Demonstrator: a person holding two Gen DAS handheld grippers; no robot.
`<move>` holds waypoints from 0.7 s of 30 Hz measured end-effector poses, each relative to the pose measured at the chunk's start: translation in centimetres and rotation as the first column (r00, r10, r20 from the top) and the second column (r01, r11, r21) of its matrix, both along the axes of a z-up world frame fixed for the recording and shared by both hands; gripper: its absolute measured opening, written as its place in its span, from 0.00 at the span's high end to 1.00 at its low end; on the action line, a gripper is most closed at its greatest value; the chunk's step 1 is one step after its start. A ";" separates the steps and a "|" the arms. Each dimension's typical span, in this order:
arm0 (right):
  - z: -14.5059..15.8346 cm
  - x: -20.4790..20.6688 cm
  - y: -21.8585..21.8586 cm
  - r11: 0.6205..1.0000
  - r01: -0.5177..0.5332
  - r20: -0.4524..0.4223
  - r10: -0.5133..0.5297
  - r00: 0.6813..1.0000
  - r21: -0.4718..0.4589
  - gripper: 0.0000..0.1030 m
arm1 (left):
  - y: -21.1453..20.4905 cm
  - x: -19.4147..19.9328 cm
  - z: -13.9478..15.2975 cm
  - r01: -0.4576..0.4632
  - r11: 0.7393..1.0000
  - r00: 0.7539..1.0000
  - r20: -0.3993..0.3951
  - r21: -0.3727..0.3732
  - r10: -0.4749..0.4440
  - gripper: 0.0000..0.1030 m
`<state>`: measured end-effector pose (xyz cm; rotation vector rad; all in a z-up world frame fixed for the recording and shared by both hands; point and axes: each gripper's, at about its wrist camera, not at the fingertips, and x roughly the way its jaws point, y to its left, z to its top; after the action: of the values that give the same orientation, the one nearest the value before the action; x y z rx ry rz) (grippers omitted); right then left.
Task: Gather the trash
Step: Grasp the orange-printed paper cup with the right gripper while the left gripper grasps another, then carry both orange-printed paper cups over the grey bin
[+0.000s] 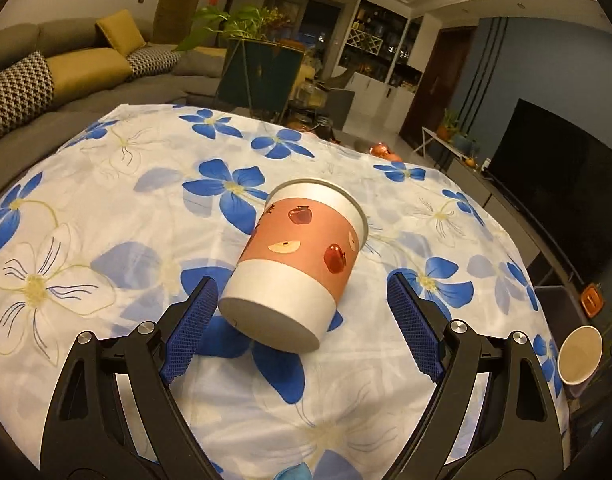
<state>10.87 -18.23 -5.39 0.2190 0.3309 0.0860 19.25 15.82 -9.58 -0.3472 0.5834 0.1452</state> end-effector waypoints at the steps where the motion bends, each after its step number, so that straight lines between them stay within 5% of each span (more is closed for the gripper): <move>1: 0.0 -0.1 0.1 1.000 -0.001 0.000 0.001 1.000 0.001 0.35 | -0.3 0.1 0.0 0.000 1.000 1.000 0.002 0.002 0.000 0.18; 5: 0.1 -0.5 0.6 1.000 -0.006 0.005 0.006 1.000 -0.009 0.35 | -0.5 0.7 0.0 0.005 1.000 1.000 0.003 0.014 -0.005 0.19; 9: 0.0 -0.6 0.8 1.000 -0.003 0.007 0.003 1.000 -0.020 0.35 | -0.6 1.4 -0.5 0.028 1.000 0.999 -0.025 0.010 -0.028 0.40; 21: -0.4 -0.8 0.5 1.000 0.012 -0.008 -0.012 1.000 -0.026 0.35 | -1.0 0.8 -0.1 0.054 0.998 0.998 0.024 0.018 -0.054 0.44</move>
<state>10.05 -17.74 -5.78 0.1960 0.3383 0.0688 20.01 14.80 -9.66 -0.3156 0.5665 0.0941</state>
